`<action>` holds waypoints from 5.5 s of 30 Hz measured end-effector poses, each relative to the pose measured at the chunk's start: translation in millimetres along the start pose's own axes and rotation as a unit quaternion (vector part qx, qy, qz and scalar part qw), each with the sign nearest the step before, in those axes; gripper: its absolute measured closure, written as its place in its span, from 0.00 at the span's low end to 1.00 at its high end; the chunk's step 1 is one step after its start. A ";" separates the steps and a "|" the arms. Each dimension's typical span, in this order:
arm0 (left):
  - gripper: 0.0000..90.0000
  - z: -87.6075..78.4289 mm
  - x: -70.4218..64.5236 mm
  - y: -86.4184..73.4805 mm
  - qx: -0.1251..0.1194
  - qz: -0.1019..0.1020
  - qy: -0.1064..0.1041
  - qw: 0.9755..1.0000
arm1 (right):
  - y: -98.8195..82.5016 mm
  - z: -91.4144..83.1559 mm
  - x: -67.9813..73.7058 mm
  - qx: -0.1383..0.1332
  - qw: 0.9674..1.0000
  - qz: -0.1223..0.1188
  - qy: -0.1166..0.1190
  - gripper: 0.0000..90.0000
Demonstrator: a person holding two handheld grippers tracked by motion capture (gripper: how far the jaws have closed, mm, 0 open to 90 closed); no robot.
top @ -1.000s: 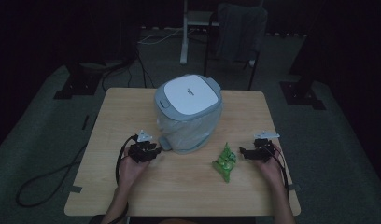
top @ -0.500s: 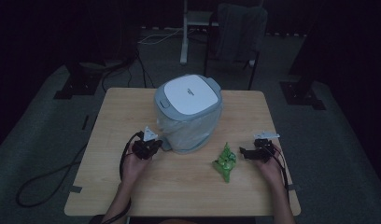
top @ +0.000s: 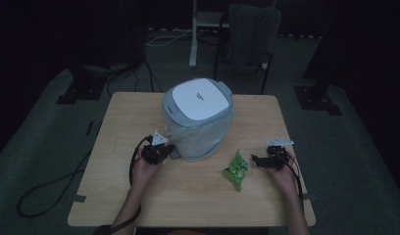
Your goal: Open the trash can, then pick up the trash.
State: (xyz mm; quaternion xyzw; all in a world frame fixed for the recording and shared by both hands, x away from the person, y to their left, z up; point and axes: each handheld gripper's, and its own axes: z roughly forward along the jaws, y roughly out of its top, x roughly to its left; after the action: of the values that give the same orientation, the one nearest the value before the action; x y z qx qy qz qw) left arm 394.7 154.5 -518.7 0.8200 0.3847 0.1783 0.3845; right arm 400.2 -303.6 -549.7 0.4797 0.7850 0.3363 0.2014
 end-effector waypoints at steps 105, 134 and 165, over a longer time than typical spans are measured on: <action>1.00 11.9 2.9 -18.1 -0.022 -0.006 -0.007 1.000 | 4.7 -52.3 13.2 -0.049 0.996 -0.003 0.073 0.78; 1.00 11.9 1.7 -18.0 -0.022 -0.004 -0.003 1.000 | 35.3 -98.1 58.1 -0.105 0.980 -0.072 0.155 0.76; 1.00 12.0 0.7 -18.1 -0.023 -0.003 0.000 1.000 | 38.1 -64.8 109.8 -0.031 0.958 -0.146 0.245 0.73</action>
State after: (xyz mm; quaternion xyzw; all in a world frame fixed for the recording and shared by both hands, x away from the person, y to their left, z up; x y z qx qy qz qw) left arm 393.3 156.5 -540.2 0.8100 0.3830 0.1860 0.4033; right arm 331.9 -215.8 -476.6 0.2562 0.8609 0.4348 0.0644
